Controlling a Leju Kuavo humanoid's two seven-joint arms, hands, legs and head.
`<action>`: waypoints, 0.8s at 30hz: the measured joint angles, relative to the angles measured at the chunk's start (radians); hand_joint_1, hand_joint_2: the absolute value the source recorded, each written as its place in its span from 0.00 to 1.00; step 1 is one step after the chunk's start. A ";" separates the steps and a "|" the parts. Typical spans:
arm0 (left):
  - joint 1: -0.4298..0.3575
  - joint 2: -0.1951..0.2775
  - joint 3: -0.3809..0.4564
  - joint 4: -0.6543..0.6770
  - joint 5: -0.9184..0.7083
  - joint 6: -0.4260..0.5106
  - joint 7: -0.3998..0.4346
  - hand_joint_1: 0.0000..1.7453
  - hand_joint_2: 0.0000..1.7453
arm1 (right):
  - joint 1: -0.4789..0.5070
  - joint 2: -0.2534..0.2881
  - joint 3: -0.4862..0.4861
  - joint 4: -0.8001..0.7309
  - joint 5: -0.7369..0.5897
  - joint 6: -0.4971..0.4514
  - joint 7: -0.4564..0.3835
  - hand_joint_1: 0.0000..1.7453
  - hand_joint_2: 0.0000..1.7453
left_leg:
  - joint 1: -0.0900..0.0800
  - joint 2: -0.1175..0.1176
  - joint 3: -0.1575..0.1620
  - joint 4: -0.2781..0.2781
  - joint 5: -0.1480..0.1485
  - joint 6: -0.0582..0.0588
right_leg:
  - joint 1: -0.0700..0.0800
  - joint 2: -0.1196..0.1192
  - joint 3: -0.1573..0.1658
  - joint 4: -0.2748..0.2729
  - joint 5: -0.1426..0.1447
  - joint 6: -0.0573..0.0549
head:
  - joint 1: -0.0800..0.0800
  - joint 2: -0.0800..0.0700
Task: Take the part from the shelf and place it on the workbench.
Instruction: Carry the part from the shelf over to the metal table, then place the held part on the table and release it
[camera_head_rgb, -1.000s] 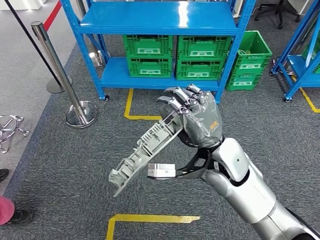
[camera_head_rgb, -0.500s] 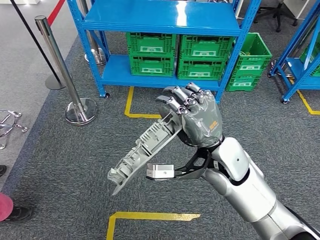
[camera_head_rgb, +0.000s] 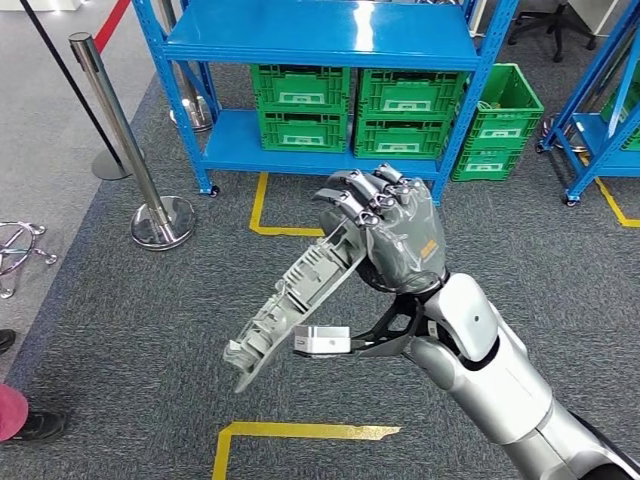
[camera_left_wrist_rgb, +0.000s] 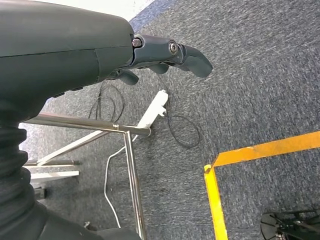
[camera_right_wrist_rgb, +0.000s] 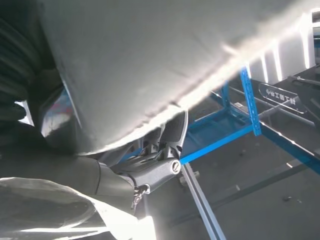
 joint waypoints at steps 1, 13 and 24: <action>0.000 0.000 0.000 0.000 0.000 0.000 0.000 0.00 1.00 | 0.000 0.000 0.000 0.000 -0.001 0.001 0.002 1.00 1.00 | 0.000 0.000 0.000 0.000 0.000 0.000 | 0.000 0.000 0.000 0.000 0.000 0.000 | 0.000 0.000; -0.010 0.000 -0.004 0.001 0.001 0.000 0.001 0.00 1.00 | -0.002 -0.001 -0.004 -0.002 0.036 0.011 0.018 1.00 1.00 | 0.016 -0.021 -0.003 -0.044 0.034 0.017 | -0.018 0.005 -0.130 0.261 -0.134 0.039 | 0.003 0.000; -0.015 0.005 -0.006 0.001 0.001 -0.001 0.002 0.00 1.00 | 0.000 -0.002 -0.004 0.000 0.043 0.011 0.019 1.00 1.00 | 0.035 -0.085 -0.037 -0.008 0.040 -0.039 | -0.049 0.079 0.014 0.008 -0.033 0.049 | 0.004 0.000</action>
